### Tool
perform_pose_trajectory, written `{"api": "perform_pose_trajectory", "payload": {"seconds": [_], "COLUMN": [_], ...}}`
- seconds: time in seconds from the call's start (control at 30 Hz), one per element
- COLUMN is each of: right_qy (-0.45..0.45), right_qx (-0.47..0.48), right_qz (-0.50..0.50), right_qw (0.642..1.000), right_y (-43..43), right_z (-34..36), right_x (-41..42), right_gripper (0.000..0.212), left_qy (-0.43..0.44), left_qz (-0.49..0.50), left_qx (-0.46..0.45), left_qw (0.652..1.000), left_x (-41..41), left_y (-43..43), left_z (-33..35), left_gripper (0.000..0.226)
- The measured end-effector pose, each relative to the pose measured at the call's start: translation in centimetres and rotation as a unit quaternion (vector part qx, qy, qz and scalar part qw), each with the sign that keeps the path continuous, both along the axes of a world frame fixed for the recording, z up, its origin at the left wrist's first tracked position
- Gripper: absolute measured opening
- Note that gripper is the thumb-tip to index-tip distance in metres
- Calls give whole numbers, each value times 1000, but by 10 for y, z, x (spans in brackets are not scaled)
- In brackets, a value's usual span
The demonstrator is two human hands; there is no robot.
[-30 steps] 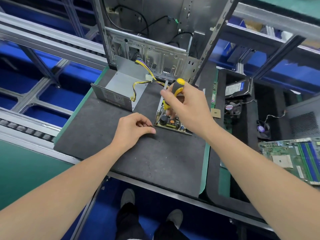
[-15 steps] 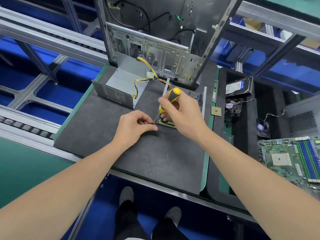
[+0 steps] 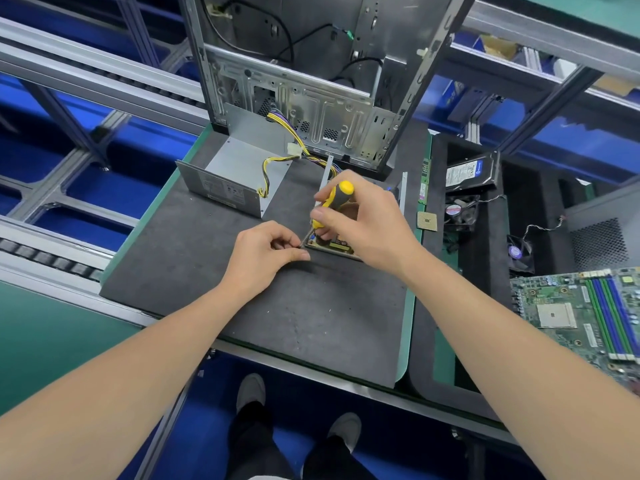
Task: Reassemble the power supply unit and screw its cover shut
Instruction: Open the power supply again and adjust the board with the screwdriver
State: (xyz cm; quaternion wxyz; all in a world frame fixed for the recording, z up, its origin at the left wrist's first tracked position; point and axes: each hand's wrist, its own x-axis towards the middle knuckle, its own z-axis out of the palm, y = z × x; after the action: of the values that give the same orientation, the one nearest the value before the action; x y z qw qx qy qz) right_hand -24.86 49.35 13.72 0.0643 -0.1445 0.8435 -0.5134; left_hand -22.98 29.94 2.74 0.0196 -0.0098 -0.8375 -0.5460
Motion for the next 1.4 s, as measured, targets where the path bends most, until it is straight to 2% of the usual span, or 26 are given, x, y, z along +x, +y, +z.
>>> {"api": "perform_pose_trajectory", "payload": {"seconds": [0.23,0.4,0.6,0.83,1.4], "right_qy": [-2,1,21,54,57], "right_qx": [30,29,51,91,149], "right_qz": [-35,-49,-60,-51,-17], "right_qw": [999,998,997,993,987], "right_y": [-3,0,7,10,2], "right_z": [2,1,-1,0,-2], "right_x": [1,-1,-2,-7,-10], "right_gripper": [31,26,31,28,25], "left_qy": [0,10,26,64,76], "left_qz": [-5,-16,-8,-27,-31], "left_qx": [0,8,-10,-132,-146], "left_qw": [1000,1000,1000,989,986], "left_x": [0,0,-1,-4,-6], "left_y": [1,1,1,5,3], "left_z": [-3,-3,-2,-7,-12], "left_gripper": [27,28,44,33,30]}}
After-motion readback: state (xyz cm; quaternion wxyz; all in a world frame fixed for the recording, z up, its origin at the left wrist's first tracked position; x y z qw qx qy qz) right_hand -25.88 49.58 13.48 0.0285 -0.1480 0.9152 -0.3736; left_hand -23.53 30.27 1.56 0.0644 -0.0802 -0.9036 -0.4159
